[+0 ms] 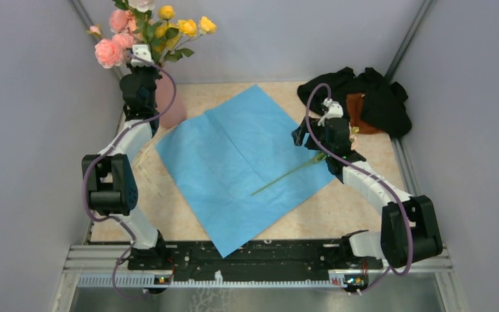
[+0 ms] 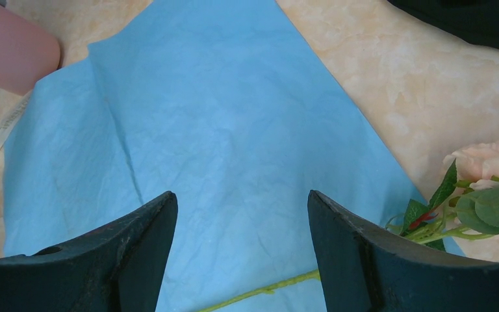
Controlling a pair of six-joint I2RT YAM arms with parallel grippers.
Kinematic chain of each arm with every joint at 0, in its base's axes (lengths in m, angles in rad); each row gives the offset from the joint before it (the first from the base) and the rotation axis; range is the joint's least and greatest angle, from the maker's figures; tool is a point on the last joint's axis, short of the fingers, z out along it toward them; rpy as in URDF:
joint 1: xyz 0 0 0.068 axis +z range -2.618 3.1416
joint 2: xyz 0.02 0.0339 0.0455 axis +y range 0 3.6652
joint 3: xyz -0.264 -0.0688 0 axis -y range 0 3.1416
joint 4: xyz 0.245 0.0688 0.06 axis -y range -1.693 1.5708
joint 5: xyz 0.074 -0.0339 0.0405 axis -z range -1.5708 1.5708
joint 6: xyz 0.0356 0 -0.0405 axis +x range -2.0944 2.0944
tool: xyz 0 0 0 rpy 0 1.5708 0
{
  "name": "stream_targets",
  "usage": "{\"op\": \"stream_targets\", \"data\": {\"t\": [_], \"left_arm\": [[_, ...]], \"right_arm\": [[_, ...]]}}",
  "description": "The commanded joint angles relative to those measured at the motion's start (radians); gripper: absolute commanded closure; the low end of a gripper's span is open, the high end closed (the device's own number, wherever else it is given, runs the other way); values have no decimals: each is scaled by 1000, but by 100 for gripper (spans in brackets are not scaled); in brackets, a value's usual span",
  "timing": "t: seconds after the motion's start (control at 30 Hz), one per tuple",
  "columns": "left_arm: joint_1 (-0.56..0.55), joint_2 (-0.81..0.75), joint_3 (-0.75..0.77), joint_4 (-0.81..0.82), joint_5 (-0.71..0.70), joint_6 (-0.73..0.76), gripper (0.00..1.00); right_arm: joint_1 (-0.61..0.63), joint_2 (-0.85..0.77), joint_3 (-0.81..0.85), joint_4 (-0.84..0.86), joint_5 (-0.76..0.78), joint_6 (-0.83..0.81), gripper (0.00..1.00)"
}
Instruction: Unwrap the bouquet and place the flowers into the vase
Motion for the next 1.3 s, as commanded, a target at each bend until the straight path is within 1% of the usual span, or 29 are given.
{"op": "stream_targets", "data": {"t": [0.0,0.13,0.43,0.67,0.8,0.83,0.87,0.9,0.93,1.0,1.03,1.1,1.27], "left_arm": [[6,-57,-82,82,-6,-33,100],[5,-53,-138,107,-21,-57,100],[4,-47,-248,165,-32,-182,100],[4,-51,-316,191,-42,-192,100],[5,-58,-317,187,-42,-192,100],[5,-61,-315,182,-40,-192,98],[4,-63,-312,180,-38,-192,93],[5,-66,-310,178,-36,-191,86],[5,-71,-310,176,-35,-191,76],[3,-81,-314,176,-38,-224,44],[2,-85,-314,172,-34,-228,35],[2,-95,-313,160,-17,-231,25],[-2,-105,-303,146,-12,-227,22]], "right_arm": [[-9,-1,-4,54,-14,-1,27],[-9,-5,-4,50,-13,-3,27],[-9,-7,-5,46,-12,-6,27],[-9,-5,-6,52,-20,-4,27],[-9,3,-7,56,-23,-4,27],[-9,5,-7,57,-24,-1,27],[-9,6,-7,57,-25,-3,27],[-9,6,-7,57,-26,-3,27],[-9,7,-7,57,-26,-4,27],[-9,7,-7,57,-27,-6,27],[-8,7,-7,57,-27,-6,27],[-9,7,-7,57,-29,-6,27],[-9,7,-7,57,-31,-4,27]]}}
